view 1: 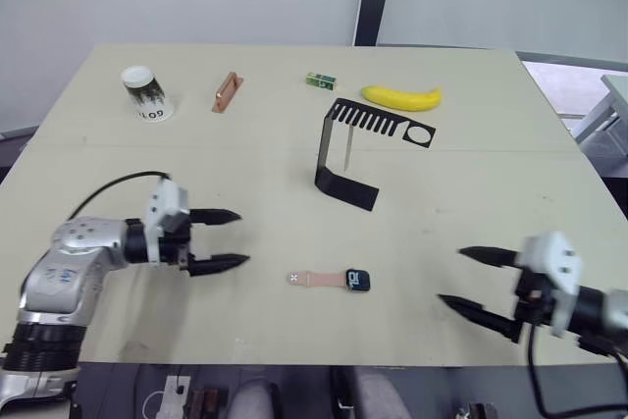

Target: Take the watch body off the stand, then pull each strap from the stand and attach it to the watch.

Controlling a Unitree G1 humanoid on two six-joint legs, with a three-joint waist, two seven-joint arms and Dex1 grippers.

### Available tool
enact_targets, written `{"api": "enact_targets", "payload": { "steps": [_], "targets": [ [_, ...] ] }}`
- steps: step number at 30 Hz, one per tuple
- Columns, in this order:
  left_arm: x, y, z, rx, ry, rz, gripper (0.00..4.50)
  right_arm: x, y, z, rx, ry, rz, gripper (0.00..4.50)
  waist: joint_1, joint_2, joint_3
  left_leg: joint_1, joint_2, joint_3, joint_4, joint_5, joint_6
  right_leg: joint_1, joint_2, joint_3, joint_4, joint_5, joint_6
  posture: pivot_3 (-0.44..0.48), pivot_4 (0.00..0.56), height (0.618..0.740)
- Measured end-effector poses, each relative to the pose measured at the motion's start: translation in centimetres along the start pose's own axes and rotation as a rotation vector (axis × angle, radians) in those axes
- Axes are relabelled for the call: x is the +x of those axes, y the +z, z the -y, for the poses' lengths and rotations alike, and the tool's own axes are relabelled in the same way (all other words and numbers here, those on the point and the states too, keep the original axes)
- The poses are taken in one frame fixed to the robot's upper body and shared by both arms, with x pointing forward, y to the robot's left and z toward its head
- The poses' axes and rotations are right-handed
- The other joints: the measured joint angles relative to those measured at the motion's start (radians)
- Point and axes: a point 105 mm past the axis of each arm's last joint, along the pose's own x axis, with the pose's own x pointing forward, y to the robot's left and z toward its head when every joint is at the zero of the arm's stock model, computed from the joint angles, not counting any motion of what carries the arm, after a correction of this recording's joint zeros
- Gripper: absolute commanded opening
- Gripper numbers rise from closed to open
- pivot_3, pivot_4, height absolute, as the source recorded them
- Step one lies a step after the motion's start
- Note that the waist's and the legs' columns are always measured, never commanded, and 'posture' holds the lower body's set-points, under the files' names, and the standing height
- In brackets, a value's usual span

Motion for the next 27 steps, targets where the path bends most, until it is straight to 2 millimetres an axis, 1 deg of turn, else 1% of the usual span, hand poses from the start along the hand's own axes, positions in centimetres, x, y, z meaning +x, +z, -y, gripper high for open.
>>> {"api": "enact_targets", "payload": {
  "steps": [2, 5, 6, 8, 10, 12, 15, 17, 18, 20, 22, 23, 24, 26, 27],
  "targets": [
    [-1.1, 0.0, -1.1, -0.024, 0.083, 0.019, 4.5, -1.3, -0.3, 0.4, 0.034, -0.065, 0.01, 4.49, 0.001, 0.0, 0.0, 0.0, 0.0, 0.0, 0.0, 0.0, 0.0, 0.0, 0.0, 0.0, 0.0, 0.0, 0.0, 0.0, 0.15, 0.74],
    [-3.3, -0.5, -2.9, -0.066, 0.228, 0.041, 4.5, -3.7, -1.5, 1.4, 0.11, -0.205, 0.021, 4.49, 0.002, 0.0, 0.0, 0.0, 0.0, 0.0, -0.001, 0.0, -0.001, 0.0, 0.0, 0.0, -0.001, 0.0, 0.0, 0.0, 0.15, 0.74],
    [-3.9, -0.7, -3.3, -0.073, 0.263, 0.044, 4.5, -4.2, -1.9, 1.5, 0.126, -0.234, 0.017, 4.49, 0.002, 0.0, 0.0, 0.0, 0.0, 0.0, -0.001, 0.0, -0.001, 0.0, 0.0, 0.0, -0.001, 0.0, 0.0, 0.0, 0.15, 0.74],
    [-4.1, -0.7, -3.5, -0.072, 0.285, 0.048, 4.5, -4.5, -2.3, 1.5, 0.147, -0.258, 0.02, 4.49, 0.002, 0.0, 0.0, 0.0, 0.0, 0.0, -0.001, 0.0, 0.0, 0.0, 0.0, 0.0, -0.001, 0.0, 0.0, 0.0, 0.15, 0.74],
    [-3.9, -0.6, -3.5, -0.07, 0.283, 0.052, 4.5, -4.3, -2.0, 1.7, 0.152, -0.268, 0.051, 4.49, 0.0, 0.0, 0.0, 0.0, 0.0, 0.001, -0.001, 0.0, -0.001, 0.0, 0.0, 0.001, 0.0, 0.0, 0.0, 0.0, 0.15, 0.74],
    [-3.4, -0.3, -3.2, -0.06, 0.27, 0.062, 4.5, -3.5, -1.4, 1.8, 0.14, -0.26, 0.078, 4.49, -0.002, 0.0, 0.0, 0.001, 0.0, 0.001, -0.001, -0.001, -0.001, 0.0, 0.0, 0.001, 0.0, 0.0, 0.0, 0.0, 0.15, 0.74],
    [-1.6, 0.8, -2.1, -0.049, 0.209, 0.104, 4.5, -1.0, -0.3, 1.3, 0.132, -0.188, 0.118, 4.49, -0.001, 0.0, 0.0, 0.001, 0.0, 0.001, -0.001, -0.001, -0.001, 0.0, 0.0, 0.001, 0.0, 0.0, 0.0, 0.0, 0.15, 0.74],
    [0.1, 2.0, -1.1, -0.044, 0.167, 0.157, 4.5, 1.2, 1.0, 0.6, 0.109, -0.122, 0.158, 4.49, 0.0, 0.0, 0.0, 0.0, -0.001, 0.001, 0.0, 0.0, -0.001, 0.0, 0.0, 0.001, 0.001, 0.0, 0.0, 0.0, 0.15, 0.74],
    [0.7, 2.5, -0.6, -0.041, 0.158, 0.181, 4.5, 2.4, 1.7, 0.5, 0.095, -0.108, 0.186, 4.49, -0.002, 0.0, 0.0, 0.001, 0.0, 0.001, 0.0, 0.0, -0.001, 0.0, 0.0, 0.001, 0.001, 0.0, 0.0, 0.0, 0.15, 0.74],
    [2.3, 3.6, 0.8, -0.03, 0.13, 0.228, 4.5, 5.1, 3.9, 0.8, 0.073, -0.1, 0.264, 4.49, -0.007, 0.0, 0.0, 0.001, -0.001, 0.002, 0.0, 0.0, -0.002, 0.0, 0.0, 0.002, 0.002, 0.0, 0.0, 0.0, 0.15, 0.74],
    [3.6, 4.3, 2.1, -0.023, 0.098, 0.252, 4.5, 7.7, 5.2, 0.8, 0.085, -0.088, 0.31, 4.49, -0.008, 0.0, 0.0, 0.0, -0.001, 0.001, 0.0, 0.0, -0.002, -0.001, 0.001, 0.002, 0.002, 0.0, 0.0, 0.0, 0.15, 0.74],
    [4.1, 4.5, 2.7, -0.018, 0.082, 0.254, 4.5, 9.1, 5.5, 0.9, 0.097, -0.081, 0.313, 4.25, -0.008, 0.0, 0.0, 0.001, 0.0, 0.001, 0.001, 0.0, -0.003, -0.001, 0.001, 0.002, 0.003, 0.0, -0.001, 0.0, 0.15, 0.74],
    [4.4, 4.7, 3.1, -0.01, 0.069, 0.252, 4.5, 10.1, 5.6, 0.9, 0.106, -0.077, 0.31, 3.96, -0.006, 0.0, 0.0, 0.0, 0.0, 0.001, 0.001, 0.0, -0.003, -0.002, 0.001, 0.002, 0.003, 0.0, -0.001, 0.0, 0.15, 0.74],
    [5.0, 5.0, 3.9, 0.014, 0.048, 0.247, 4.5, 12.4, 5.7, 1.1, 0.124, -0.071, 0.298, 3.25, -0.005, 0.0, 0.0, 0.0, -0.001, 0.002, 0.001, 0.0, -0.003, -0.002, 0.001, 0.002, 0.002, 0.0, -0.001, 0.0, 0.15, 0.74],
    [5.3, 5.3, 4.3, 0.028, 0.03, 0.244, 4.5, 13.9, 5.8, 1.3, 0.132, -0.073, 0.293, 2.57, -0.005, 0.0, 0.0, 0.0, -0.001, 0.002, 0.002, 0.0, -0.003, -0.002, 0.001, 0.002, 0.003, 0.0, -0.001, 0.0, 0.15, 0.74]
  ]
}}
